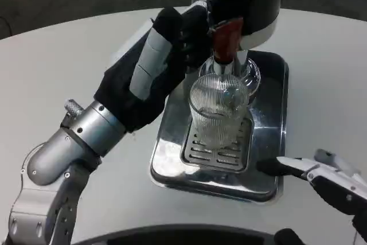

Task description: Grasp the cup under the faucet to collect the drink, then remove the cup.

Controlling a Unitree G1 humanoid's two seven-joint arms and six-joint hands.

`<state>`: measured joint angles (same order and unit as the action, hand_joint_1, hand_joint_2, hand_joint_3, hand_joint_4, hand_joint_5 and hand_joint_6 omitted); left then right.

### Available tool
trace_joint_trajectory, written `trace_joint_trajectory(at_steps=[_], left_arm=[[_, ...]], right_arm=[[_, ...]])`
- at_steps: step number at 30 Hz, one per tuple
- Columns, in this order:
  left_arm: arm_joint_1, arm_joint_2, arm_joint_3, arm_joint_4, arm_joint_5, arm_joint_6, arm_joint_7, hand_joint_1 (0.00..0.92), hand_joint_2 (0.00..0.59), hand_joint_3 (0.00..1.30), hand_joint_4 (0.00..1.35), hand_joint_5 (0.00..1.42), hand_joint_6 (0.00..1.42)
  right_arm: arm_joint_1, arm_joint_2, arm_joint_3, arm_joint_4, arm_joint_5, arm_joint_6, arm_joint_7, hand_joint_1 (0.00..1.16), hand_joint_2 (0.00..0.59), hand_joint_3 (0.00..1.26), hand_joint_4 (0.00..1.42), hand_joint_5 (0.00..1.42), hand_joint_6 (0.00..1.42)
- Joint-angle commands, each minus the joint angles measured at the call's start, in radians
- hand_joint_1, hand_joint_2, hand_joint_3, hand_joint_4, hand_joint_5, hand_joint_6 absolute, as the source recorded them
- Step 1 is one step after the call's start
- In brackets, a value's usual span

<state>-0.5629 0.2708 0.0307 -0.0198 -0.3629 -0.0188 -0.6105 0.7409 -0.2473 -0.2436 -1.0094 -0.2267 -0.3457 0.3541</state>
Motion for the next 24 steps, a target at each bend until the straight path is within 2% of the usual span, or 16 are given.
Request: trace_joint_trajectory(at_steps=[1, 16, 24], left_arm=[[0.009, 0.027, -0.013, 0.005, 0.041, -0.037, -0.029, 0.0, 0.065, 0.2, 0.14, 0.21, 0.12], [0.009, 0.043, -0.026, 0.041, 0.056, -0.089, -0.066, 0.0, 0.066, 0.24, 0.16, 0.23, 0.12], [-0.007, 0.071, -0.04, 0.085, 0.087, -0.172, -0.113, 0.0, 0.067, 0.24, 0.12, 0.21, 0.1]], right_arm=[[0.004, 0.003, 0.003, 0.0, 0.01, 0.002, -0.005, 0.6, 0.466, 0.27, 0.25, 0.18, 0.02], [0.007, 0.005, 0.003, 0.0, 0.011, 0.004, -0.006, 0.6, 0.466, 0.27, 0.25, 0.18, 0.02], [0.007, 0.007, 0.006, 0.0, 0.009, 0.004, -0.007, 0.6, 0.466, 0.27, 0.25, 0.18, 0.02]])
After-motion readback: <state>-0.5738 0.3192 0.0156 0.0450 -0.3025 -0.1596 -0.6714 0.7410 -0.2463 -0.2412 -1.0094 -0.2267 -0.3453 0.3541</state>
